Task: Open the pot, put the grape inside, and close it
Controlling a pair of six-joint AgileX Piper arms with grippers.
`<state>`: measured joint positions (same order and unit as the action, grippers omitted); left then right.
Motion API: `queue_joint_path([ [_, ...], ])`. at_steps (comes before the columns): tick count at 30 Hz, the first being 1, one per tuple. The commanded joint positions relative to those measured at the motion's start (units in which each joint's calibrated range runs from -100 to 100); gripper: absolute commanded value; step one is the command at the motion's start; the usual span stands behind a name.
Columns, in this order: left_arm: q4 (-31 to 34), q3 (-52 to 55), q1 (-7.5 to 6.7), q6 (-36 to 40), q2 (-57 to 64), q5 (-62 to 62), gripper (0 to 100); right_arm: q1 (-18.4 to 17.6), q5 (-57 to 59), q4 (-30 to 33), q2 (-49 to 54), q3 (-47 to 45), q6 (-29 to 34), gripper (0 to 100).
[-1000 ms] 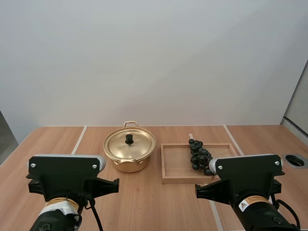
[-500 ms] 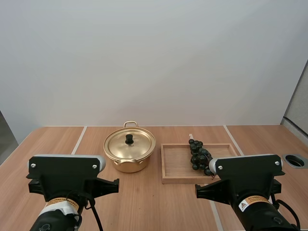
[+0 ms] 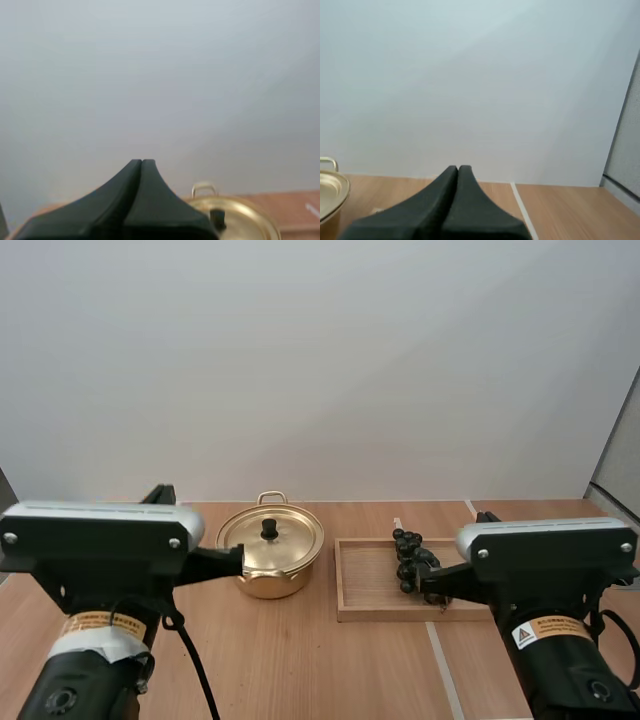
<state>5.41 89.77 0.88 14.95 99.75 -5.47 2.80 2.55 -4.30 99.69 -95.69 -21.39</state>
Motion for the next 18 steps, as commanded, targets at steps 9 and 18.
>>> queue_joint_path([
  [9, -0.9, -25.2, 0.07, 0.0, -7.9, -10.4, 0, -0.1, 21.5, 0.2, -7.2, 30.4, 0.2, 0],
  [18, -7.1, -49.8, 0.07, -1.1, -22.6, -46.3, 0, -0.1, 45.5, -0.5, -21.2, 54.2, 0.2, 0],
])
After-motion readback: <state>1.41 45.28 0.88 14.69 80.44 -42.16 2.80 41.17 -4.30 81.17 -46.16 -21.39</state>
